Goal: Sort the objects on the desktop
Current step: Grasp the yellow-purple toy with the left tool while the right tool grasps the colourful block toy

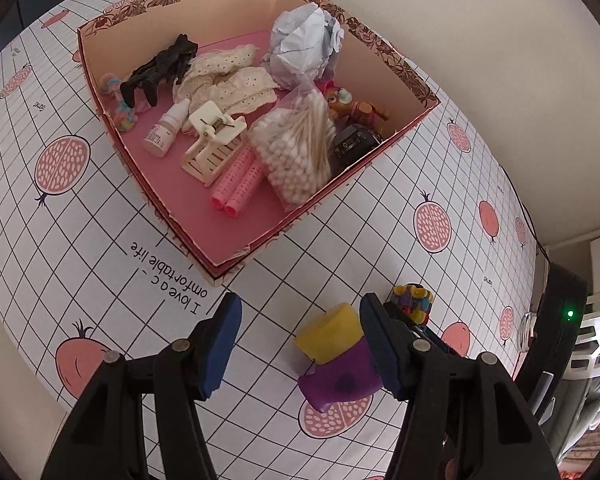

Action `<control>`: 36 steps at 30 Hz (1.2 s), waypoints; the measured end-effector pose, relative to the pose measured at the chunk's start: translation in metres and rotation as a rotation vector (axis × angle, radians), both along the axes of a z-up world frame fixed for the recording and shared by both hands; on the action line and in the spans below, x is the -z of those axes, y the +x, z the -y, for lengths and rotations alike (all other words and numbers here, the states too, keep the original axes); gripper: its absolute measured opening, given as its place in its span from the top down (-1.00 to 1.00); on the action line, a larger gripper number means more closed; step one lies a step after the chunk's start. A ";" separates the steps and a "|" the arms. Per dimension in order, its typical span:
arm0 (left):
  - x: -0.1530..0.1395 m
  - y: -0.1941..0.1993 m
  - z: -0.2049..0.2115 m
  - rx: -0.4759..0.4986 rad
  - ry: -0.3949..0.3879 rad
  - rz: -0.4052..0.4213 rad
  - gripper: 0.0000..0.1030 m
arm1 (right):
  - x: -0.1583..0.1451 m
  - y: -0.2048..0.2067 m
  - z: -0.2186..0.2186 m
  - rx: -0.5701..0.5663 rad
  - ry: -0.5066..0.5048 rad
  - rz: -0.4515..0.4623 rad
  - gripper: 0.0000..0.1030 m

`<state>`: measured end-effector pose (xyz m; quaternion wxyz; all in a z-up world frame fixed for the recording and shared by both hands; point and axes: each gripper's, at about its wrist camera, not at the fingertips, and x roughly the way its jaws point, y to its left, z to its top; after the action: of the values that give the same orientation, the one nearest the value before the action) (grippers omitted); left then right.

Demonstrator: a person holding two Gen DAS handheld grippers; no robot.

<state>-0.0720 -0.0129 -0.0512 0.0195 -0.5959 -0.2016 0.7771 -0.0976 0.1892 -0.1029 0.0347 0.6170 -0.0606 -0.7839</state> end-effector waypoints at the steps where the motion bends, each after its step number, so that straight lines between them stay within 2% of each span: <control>1: 0.000 0.000 -0.001 0.004 0.001 0.001 -0.21 | 0.000 0.000 0.000 0.002 -0.004 0.000 0.24; 4: 0.000 0.001 -0.003 0.018 0.008 0.005 -0.21 | 0.000 0.000 -0.006 0.020 -0.008 0.003 0.25; 8: 0.001 0.001 -0.009 0.052 0.017 0.009 -0.21 | -0.002 0.003 -0.020 0.044 0.041 0.002 0.25; 16: 0.000 0.004 -0.033 0.193 0.017 0.006 -0.26 | -0.004 0.008 -0.057 0.118 -0.003 0.016 0.25; 18: 0.002 0.005 -0.039 0.217 -0.005 0.014 -0.34 | -0.004 0.009 -0.062 0.129 -0.013 0.021 0.25; 22: 0.005 0.006 -0.051 0.282 -0.059 0.005 -0.34 | -0.005 0.012 -0.067 0.134 -0.020 0.025 0.25; 25: 0.011 0.008 -0.058 0.327 -0.072 0.027 -0.35 | -0.006 0.010 -0.074 0.132 -0.019 0.026 0.25; 29: 0.023 0.008 -0.061 0.343 -0.072 0.066 -0.41 | -0.007 0.011 -0.074 0.127 -0.011 0.024 0.25; 36: 0.036 0.008 -0.063 0.344 -0.050 0.104 -0.41 | -0.008 0.010 -0.077 0.127 -0.013 0.024 0.25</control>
<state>-0.0644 0.0500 -0.0876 0.1268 -0.6614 -0.0779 0.7351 -0.0871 0.2659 -0.0949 -0.0117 0.6210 -0.1049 -0.7767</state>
